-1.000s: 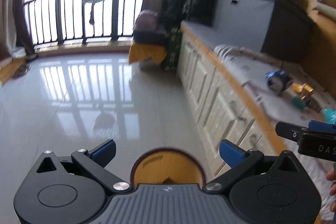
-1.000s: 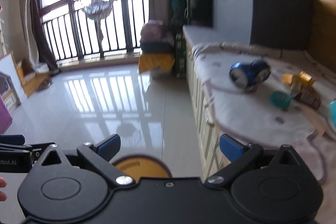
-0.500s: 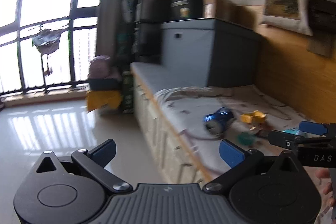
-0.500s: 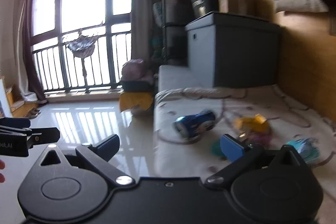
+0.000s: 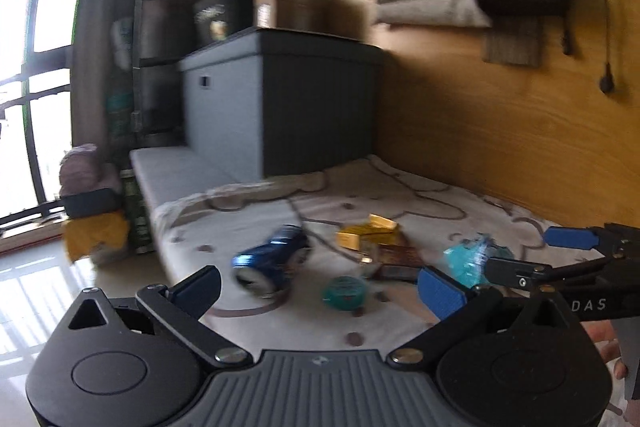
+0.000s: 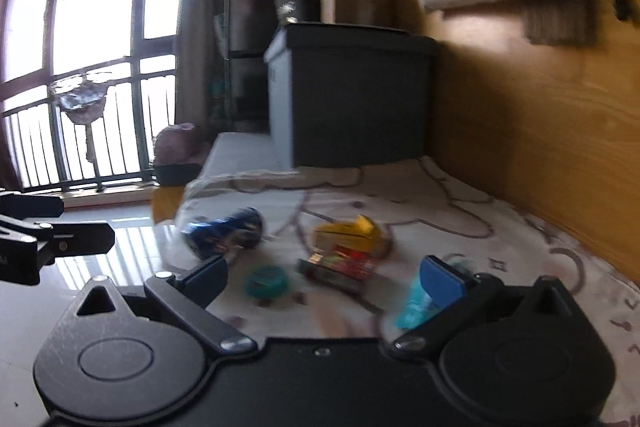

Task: Collect trash
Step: 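Grasp the teal bottle cap with the left tool while the right tool grasps the wooden stick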

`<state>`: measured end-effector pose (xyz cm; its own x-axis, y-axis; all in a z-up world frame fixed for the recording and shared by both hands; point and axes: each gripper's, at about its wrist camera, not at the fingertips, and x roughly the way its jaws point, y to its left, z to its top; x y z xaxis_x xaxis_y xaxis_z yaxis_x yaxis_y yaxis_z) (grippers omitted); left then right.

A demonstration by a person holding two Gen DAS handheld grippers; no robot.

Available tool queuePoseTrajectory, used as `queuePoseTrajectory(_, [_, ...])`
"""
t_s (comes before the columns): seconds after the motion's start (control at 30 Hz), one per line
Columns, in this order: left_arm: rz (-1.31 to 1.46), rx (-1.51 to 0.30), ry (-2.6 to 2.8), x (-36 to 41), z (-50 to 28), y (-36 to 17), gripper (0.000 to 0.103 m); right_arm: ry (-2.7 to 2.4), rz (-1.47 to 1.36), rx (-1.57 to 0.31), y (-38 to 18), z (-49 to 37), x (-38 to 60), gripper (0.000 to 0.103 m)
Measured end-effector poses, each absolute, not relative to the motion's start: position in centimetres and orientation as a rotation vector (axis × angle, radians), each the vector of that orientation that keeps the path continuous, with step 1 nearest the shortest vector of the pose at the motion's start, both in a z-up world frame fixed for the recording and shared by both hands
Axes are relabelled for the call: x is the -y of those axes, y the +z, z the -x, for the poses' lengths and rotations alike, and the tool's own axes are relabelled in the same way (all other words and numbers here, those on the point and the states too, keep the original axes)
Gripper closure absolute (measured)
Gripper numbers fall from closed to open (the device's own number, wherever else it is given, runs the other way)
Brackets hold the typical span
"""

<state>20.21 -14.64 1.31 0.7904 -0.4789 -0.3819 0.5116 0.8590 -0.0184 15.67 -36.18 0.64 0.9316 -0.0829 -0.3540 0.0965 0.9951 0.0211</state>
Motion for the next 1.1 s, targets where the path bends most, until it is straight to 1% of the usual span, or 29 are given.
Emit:
queuePoseTrajectory(0.17, [-0.101, -0.423, -0.613, 17.5, -22.4, -0.7, 0.0, -0.12, -0.039, -0.394, -1.3, -16.1, 38.7, 0.0])
queuePoseTrajectory(0.3, [-0.11, -0.501, -0.651, 18.9, -24.9, -2.7, 0.0, -0.104, -0.049, -0.446, -2.8, -17.3, 39.8, 0.001])
queuePoseTrajectory(0.37, [-0.128, -0.522, -0.649, 19.4, -26.1, -3.8, 0.0, -0.068, -0.04, -0.472, -3.6, -18.0, 39.9, 0.011])
queuePoseTrajectory(0.43, [-0.137, -0.526, -0.641, 19.8, -27.2, -4.6, 0.0, -0.034, -0.036, -0.495, -4.4, -19.0, 39.9, 0.016])
queuePoseTrajectory(0.5, [-0.139, -0.537, -0.647, 20.1, -28.2, -5.4, 0.002, -0.007, -0.033, -0.506, -5.0, -19.7, 39.8, 0.018])
queuePoseTrajectory(0.53, [-0.145, -0.541, -0.652, 20.3, -28.7, -5.7, 0.007, 0.004, -0.03, -0.514, -5.5, -20.2, 39.6, 0.022])
queuePoseTrajectory(0.57, [-0.158, -0.543, -0.658, 20.6, -29.0, -6.0, 0.014, 0.014, -0.026, -0.522, -5.8, -20.6, 39.4, 0.026])
queuePoseTrajectory(0.67, [-0.211, -0.544, -0.668, 21.6, -29.9, -6.9, 0.029, 0.043, -0.029, -0.554, -6.9, -21.9, 39.1, 0.036])
queuePoseTrajectory(0.73, [-0.227, -0.539, -0.681, 22.2, -30.4, -7.3, 0.031, 0.055, -0.033, -0.571, -7.6, -22.6, 39.0, 0.041])
queuePoseTrajectory(0.83, [-0.255, -0.542, -0.695, 23.2, -31.1, -8.0, 0.04, 0.052, -0.039, -0.587, -8.3, -23.5, 38.7, 0.049])
queuePoseTrajectory(0.9, [-0.266, -0.544, -0.692, 23.7, -31.6, -8.5, 0.041, 0.057, -0.048, -0.596, -8.6, -24.0, 38.5, 0.053])
queuePoseTrajectory(1.0, [-0.249, -0.549, -0.676, 24.1, -32.4, -9.0, 0.042, 0.058, -0.049, -0.603, -8.8, -24.5, 38.4, 0.062])
queuePoseTrajectory(1.03, [-0.24, -0.549, -0.667, 24.2, -32.5, -9.2, 0.042, 0.054, -0.047, -0.604, -8.8, -24.6, 38.3, 0.067])
queuePoseTrajectory(1.07, [-0.23, -0.549, -0.66, 24.2, -32.7, -9.3, 0.043, 0.044, -0.044, -0.604, -8.8, -24.7, 38.3, 0.075])
queuePoseTrajectory(1.1, [-0.224, -0.553, -0.654, 24.3, -32.8, -9.5, 0.044, 0.033, -0.04, -0.603, -8.8, -24.7, 38.2, 0.078])
